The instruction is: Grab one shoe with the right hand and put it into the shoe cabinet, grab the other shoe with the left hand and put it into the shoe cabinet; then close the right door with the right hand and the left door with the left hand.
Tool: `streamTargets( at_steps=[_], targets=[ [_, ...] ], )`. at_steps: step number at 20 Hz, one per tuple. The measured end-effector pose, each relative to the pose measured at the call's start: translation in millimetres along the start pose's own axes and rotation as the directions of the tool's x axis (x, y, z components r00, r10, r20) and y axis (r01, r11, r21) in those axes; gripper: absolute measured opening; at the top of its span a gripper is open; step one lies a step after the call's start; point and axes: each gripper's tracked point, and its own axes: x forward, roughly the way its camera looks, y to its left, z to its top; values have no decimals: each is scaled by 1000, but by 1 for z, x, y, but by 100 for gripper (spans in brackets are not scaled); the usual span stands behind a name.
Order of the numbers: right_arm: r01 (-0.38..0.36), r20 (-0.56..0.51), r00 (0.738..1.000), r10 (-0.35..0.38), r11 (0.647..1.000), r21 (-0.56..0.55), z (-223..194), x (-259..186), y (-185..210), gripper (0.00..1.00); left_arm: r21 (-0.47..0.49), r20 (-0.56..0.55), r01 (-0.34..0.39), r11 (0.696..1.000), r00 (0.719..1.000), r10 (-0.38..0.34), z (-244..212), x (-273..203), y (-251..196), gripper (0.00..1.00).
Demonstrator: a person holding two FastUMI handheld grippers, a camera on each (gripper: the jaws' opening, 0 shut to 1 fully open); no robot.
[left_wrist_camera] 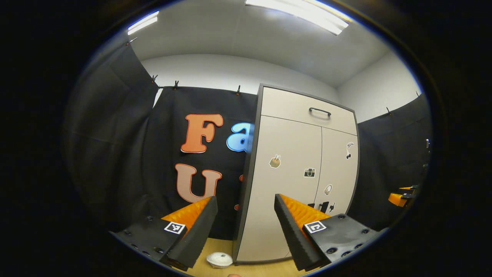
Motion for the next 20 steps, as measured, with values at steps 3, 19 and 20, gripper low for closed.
streamTargets(
  at_steps=[3, 19, 20],
  targets=[
    [22, 7, 1000, -22, 1000, -11, 2, -6, 9, 92, -13, 1, 16, 1000, 1000, -16, -4, 5, 12, 96],
    [47, 14, 999, -47, 999, -1, 5, -6, 35, 92, -17, 28, 57, 998, 998, -57, -4, 18, 34, 99],
    [50, 12, 999, -50, 999, -2, 6, -5, 34, 92, -21, 29, 62, 998, 998, -62, -3, 19, 33, 99]
  ],
)
